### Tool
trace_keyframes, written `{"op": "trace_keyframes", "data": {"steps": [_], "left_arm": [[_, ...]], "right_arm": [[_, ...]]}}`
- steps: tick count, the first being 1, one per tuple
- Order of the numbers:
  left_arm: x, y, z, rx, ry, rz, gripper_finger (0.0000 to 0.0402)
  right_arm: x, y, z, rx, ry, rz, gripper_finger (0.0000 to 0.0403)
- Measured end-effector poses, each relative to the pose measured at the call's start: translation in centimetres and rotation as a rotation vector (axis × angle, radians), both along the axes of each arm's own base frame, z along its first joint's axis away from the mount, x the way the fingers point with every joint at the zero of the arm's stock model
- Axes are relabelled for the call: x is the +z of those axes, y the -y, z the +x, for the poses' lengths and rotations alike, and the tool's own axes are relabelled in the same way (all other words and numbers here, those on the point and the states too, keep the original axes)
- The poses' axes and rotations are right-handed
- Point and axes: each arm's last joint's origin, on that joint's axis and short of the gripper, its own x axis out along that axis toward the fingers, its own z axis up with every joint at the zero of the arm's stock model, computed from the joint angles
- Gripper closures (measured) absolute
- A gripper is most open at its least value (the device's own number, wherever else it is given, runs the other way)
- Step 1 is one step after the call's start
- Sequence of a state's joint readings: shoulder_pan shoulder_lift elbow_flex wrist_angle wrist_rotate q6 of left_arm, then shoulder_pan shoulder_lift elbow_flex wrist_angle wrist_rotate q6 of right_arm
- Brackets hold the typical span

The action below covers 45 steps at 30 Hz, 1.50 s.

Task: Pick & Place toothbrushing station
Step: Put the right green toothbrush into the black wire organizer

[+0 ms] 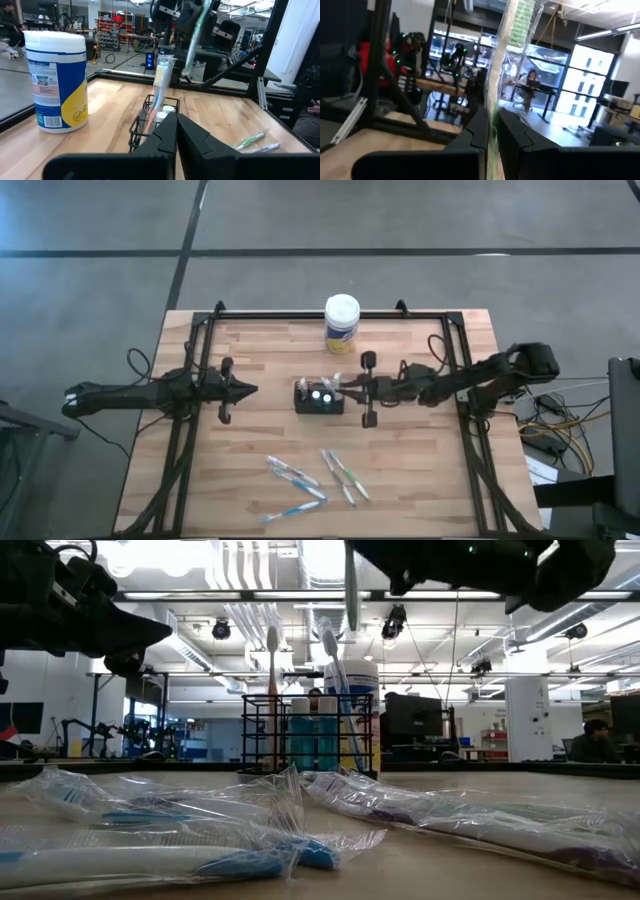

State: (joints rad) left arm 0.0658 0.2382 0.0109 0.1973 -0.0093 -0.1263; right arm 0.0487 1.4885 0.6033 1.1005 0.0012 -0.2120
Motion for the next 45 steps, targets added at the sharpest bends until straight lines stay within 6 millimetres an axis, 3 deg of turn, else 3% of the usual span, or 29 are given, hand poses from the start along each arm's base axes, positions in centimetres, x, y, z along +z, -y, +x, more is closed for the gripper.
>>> {"op": "trace_keyframes", "data": {"steps": [11, 23, 38, 45], "left_arm": [[-0.1, 0.0, 0.0, -0.001, -0.008, 0.012, 0.0390], [-0.2, 0.0, 0.0, -0.002, -0.022, 0.014, 0.0390], [-0.2, 0.0, 0.0, -0.002, -0.025, 0.014, 0.0390], [-0.4, 0.0, 0.0, -0.002, -0.042, 0.011, 0.0390]], "right_arm": [[-3.9, 0.4, 1.5, -0.036, -0.071, 0.005, 0.0390], [-6.8, 0.7, 0.4, -0.116, -0.069, 0.040, 0.0390], [-11.1, 0.8, 0.9, -0.164, -0.101, 0.055, 0.0390], [-12.0, 0.8, 1.3, -0.162, -0.120, 0.072, 0.0390]]}}
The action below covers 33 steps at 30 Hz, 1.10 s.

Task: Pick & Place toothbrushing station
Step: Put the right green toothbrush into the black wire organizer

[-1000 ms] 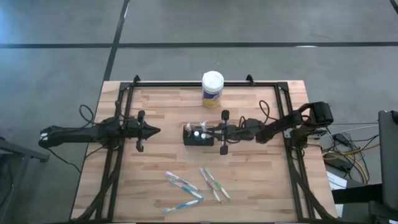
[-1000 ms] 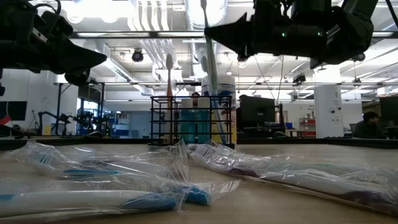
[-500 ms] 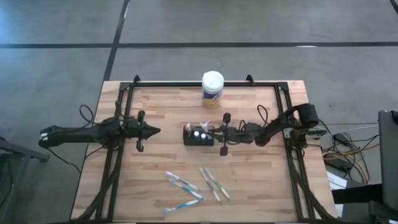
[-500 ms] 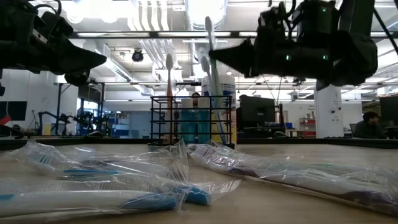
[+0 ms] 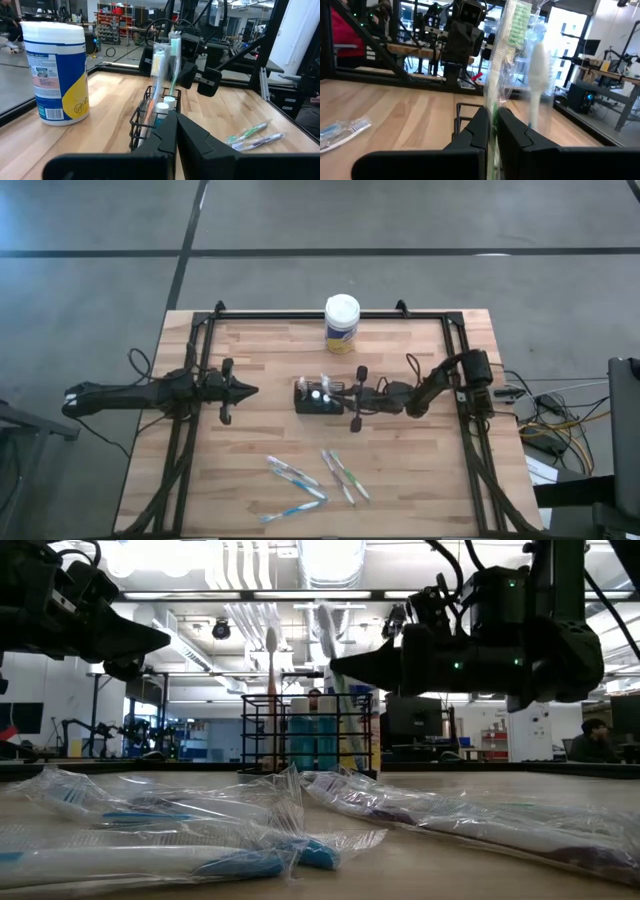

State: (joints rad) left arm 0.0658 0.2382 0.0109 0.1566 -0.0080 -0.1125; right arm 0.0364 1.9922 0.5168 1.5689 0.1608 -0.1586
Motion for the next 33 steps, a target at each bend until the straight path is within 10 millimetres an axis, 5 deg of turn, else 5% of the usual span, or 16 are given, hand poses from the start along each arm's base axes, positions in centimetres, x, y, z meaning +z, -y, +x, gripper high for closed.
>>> {"op": "trace_keyframes", "data": {"steps": [12, 24, 33], "left_arm": [[0.0, 0.0, 0.0, 0.000, 0.000, 0.000, 0.0390], [0.0, 0.0, 0.0, 0.001, 0.000, -0.006, 0.0390], [0.0, 0.0, 0.0, 0.001, 0.000, -0.014, 0.0390]], "right_arm": [[-0.3, 0.0, 0.2, 0.003, -0.007, 0.010, 0.0384], [-0.3, 0.0, 0.2, 0.008, -0.010, 0.053, 0.0262], [1.6, -0.1, -0.1, 0.019, 0.015, 0.074, 0.0209]]}}
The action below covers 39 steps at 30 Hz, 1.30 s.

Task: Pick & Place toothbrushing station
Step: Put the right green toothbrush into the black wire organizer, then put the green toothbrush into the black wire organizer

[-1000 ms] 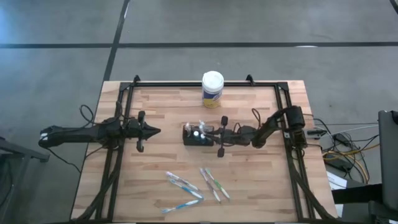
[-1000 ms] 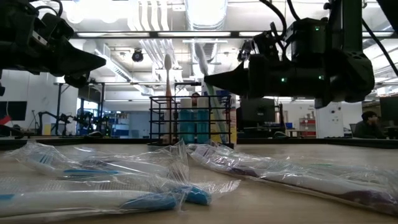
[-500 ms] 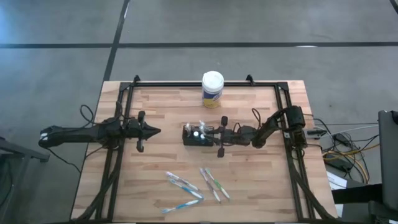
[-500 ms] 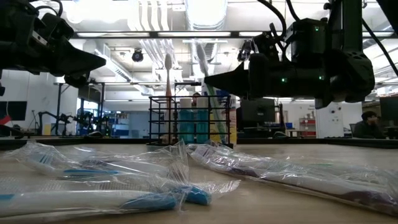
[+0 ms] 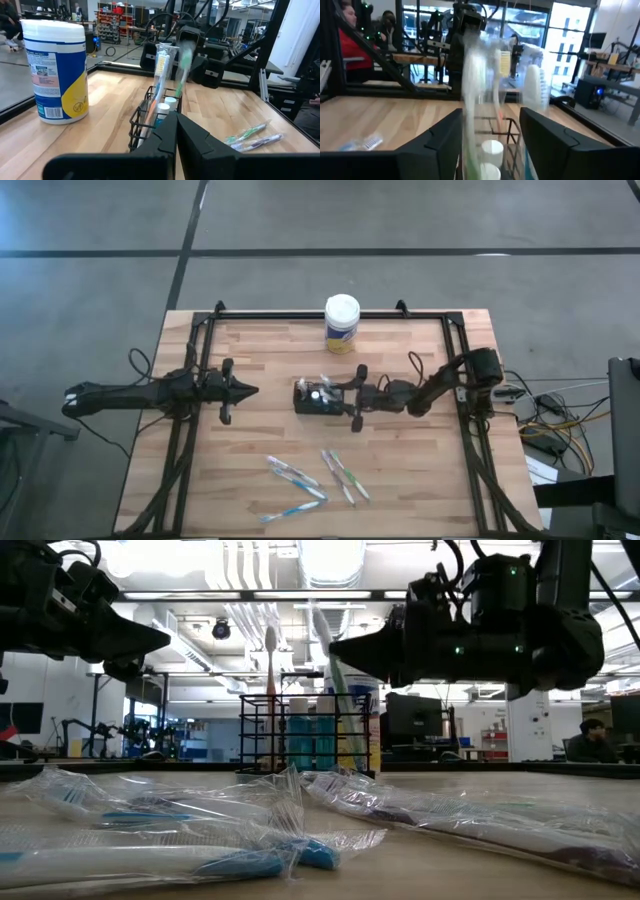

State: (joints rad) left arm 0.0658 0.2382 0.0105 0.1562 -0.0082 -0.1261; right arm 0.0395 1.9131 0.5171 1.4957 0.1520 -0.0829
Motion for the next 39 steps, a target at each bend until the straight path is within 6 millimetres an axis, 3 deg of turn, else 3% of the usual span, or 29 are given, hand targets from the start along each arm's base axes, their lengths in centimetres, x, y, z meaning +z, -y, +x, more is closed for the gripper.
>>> {"op": "trace_keyframes", "data": {"steps": [5, 10, 17, 23, 31, 35, 39], "left_arm": [[0.0, 0.0, 0.0, 0.000, 0.000, 0.000, 0.0390], [0.0, 0.0, 0.0, 0.000, 0.000, -0.001, 0.0390], [0.0, 0.0, 0.0, 0.000, 0.000, -0.002, 0.0390], [0.0, 0.0, 0.0, 0.000, 0.001, -0.005, 0.0390], [0.0, 0.0, 0.0, -0.003, 0.004, -0.008, 0.0390], [0.1, 0.0, 0.0, -0.003, 0.007, -0.008, 0.0390], [0.1, 0.0, 0.0, -0.004, 0.007, -0.006, 0.0390]], "right_arm": [[0.1, 0.0, -0.1, 0.001, -0.071, 0.013, 0.0197], [1.0, -0.1, -0.2, 0.007, -0.019, 0.012, 0.0197], [5.3, -1.6, -1.7, 0.041, 0.038, -0.049, 0.0197], [10.0, -3.7, -3.9, 0.029, -0.161, -0.055, 0.0202], [15.7, -7.7, -6.8, -0.057, -0.499, -0.074, 0.0285], [16.9, -9.1, -8.3, -0.101, -0.604, -0.111, 0.0343], [17.3, -9.4, -10.0, -0.095, -0.584, -0.073, 0.0388]]}}
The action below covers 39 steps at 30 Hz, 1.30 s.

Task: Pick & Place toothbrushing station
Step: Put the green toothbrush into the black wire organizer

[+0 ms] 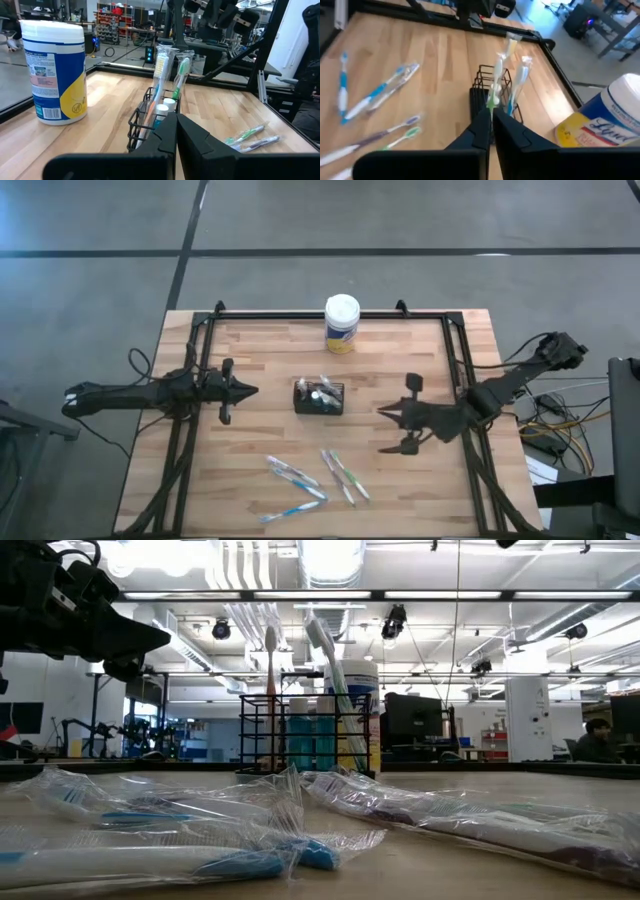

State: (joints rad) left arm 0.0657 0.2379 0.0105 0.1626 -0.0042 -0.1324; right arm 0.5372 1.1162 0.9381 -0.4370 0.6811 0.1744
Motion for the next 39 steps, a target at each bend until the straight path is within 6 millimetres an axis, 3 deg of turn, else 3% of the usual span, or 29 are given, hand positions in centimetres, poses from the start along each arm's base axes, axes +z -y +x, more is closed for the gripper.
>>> {"op": "trace_keyframes", "data": {"steps": [4, 10, 18, 23, 33, 39], "left_arm": [[0.0, 0.0, 0.0, -0.001, 0.000, 0.002, 0.0390], [0.0, 0.0, 0.0, -0.013, 0.000, 0.001, 0.0390], [0.0, 0.1, 0.0, -0.026, 0.001, -0.003, 0.0390], [0.0, 0.1, 0.0, -0.025, 0.002, -0.012, 0.0390], [0.0, 0.1, 0.0, -0.025, 0.003, -0.012, 0.0390], [0.0, 0.1, 0.0, -0.030, 0.002, -0.016, 0.0390]], "right_arm": [[-0.8, 0.3, -1.4, 0.003, 0.012, 0.090, 0.0393], [-3.6, 0.2, -2.5, -0.033, -0.025, 0.215, 0.0394], [-8.1, -1.3, -0.9, -0.031, -0.138, 0.382, 0.0394], [-10.0, -2.5, 0.9, -0.009, -0.197, 0.436, 0.0394], [-11.0, -5.1, 6.5, -0.034, -0.359, 0.540, 0.0391], [-11.5, -5.2, 9.7, -0.111, -0.555, 0.546, 0.0334]]}}
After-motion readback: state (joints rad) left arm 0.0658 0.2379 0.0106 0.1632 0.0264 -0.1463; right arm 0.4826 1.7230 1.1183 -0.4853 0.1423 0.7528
